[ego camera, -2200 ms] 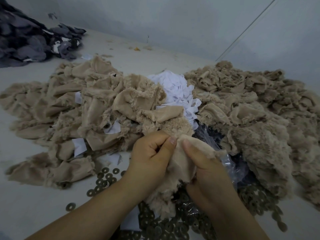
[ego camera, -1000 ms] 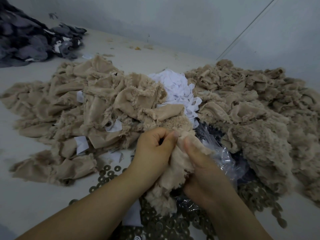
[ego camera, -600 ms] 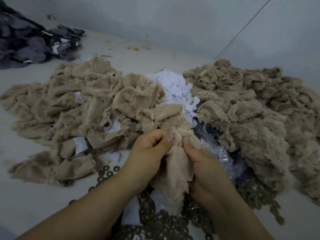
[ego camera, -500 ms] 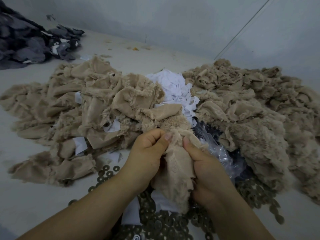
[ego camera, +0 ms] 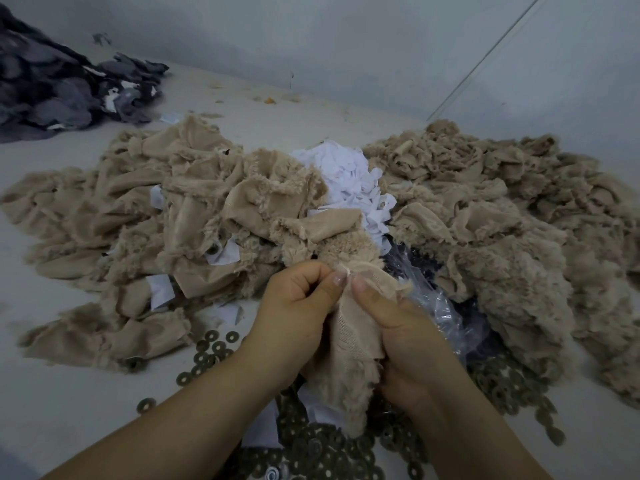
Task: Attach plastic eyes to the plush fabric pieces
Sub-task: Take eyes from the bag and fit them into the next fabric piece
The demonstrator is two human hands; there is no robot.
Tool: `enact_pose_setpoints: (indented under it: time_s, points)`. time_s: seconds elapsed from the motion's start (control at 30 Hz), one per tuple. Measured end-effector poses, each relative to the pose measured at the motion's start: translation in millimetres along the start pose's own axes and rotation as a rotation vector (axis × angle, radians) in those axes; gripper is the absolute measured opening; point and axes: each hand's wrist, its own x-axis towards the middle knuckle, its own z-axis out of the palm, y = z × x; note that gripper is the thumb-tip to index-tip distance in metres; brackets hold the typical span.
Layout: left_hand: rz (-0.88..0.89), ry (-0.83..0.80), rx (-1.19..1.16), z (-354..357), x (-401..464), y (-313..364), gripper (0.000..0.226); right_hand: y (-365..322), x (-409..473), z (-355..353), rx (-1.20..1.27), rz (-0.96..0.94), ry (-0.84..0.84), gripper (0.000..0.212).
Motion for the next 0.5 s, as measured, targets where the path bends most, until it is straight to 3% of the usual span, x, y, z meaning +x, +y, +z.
enact_pose_setpoints:
  time_s: [0.2,0.5]
  points:
    - [-0.035,-0.079,-0.066,-0.7,-1.5,2.4,0.042,-0.4,4.9,-3.4,0.054,0.123,0.0,0.053]
    - [-0.082,-0.128,-0.08,-4.0,2.2,4.3,0.029,-0.8,7.2,-7.1,0.028,0.09,0.023,0.051]
